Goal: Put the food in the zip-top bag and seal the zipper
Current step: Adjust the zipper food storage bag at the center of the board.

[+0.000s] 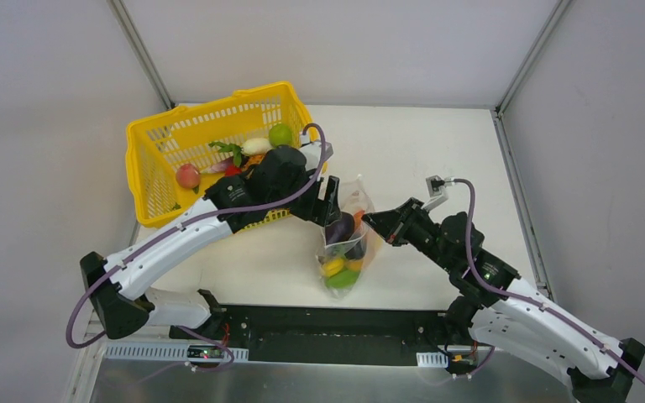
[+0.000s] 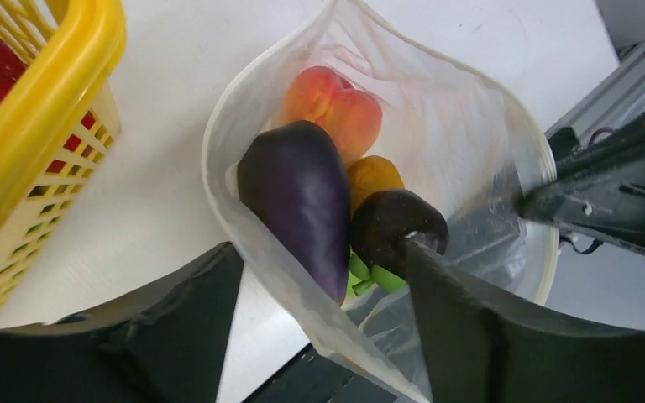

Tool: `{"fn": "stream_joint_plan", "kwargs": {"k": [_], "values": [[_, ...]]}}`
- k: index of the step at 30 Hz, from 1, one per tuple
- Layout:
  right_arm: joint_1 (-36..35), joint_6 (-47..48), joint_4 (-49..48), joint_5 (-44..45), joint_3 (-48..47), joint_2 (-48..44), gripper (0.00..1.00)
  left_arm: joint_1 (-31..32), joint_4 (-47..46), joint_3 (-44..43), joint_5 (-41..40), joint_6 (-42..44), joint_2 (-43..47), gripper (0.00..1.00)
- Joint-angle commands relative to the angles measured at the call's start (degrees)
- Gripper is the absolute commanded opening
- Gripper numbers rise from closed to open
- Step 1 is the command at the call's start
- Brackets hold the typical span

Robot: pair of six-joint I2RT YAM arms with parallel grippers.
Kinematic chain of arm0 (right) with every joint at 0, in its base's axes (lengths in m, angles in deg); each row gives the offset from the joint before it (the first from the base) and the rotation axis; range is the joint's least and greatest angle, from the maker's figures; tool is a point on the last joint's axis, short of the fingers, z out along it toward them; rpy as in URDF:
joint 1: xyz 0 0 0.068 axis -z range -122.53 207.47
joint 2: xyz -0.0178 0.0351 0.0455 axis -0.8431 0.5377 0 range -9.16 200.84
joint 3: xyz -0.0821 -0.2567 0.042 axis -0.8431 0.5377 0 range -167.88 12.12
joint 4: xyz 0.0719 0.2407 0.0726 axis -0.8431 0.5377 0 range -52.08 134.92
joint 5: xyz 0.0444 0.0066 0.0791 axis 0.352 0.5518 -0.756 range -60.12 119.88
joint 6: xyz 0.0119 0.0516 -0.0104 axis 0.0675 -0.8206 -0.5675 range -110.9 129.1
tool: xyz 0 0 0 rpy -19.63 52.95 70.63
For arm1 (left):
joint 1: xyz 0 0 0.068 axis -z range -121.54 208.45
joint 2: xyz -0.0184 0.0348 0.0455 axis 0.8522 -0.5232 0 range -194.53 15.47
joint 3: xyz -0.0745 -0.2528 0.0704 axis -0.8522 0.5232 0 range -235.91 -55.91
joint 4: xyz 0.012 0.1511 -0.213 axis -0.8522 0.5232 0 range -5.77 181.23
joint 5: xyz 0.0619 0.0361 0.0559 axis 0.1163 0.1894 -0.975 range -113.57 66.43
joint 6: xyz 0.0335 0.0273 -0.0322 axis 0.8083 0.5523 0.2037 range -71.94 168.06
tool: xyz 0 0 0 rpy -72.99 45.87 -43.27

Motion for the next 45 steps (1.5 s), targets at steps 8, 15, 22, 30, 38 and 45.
{"fn": "stream_joint_plan", "kwargs": {"k": [8, 15, 22, 30, 38, 45], "values": [[-0.1, -4.0, -5.3, 5.0, 1.5, 0.2, 0.0, 0.3, -7.2, 13.4, 2.6, -2.0, 16.5, 0.95], [-0.2, -3.9, -6.1, 4.1, 1.0, 2.2, 0.0, 4.5, -12.2, 20.9, 0.9, -7.9, 21.8, 0.95], [-0.1, -3.4, -6.4, 3.5, 0.4, 3.4, 0.0, 9.9, -13.7, 21.7, -8.2, -8.9, 19.6, 0.91], [-0.1, -2.8, -6.3, 2.9, 0.1, 2.9, 0.0, 12.8, -11.1, 14.5, -13.8, -5.6, 13.6, 0.69], [-0.2, -1.9, -5.2, 2.8, -1.0, 2.8, 0.01, 14.1, -10.5, 15.0, -14.7, -5.5, 12.9, 0.24], [-0.1, -1.1, -4.6, 2.3, -1.5, 3.1, 0.02, 14.3, -8.8, 14.9, -13.9, -4.3, 13.3, 0.0]]}}
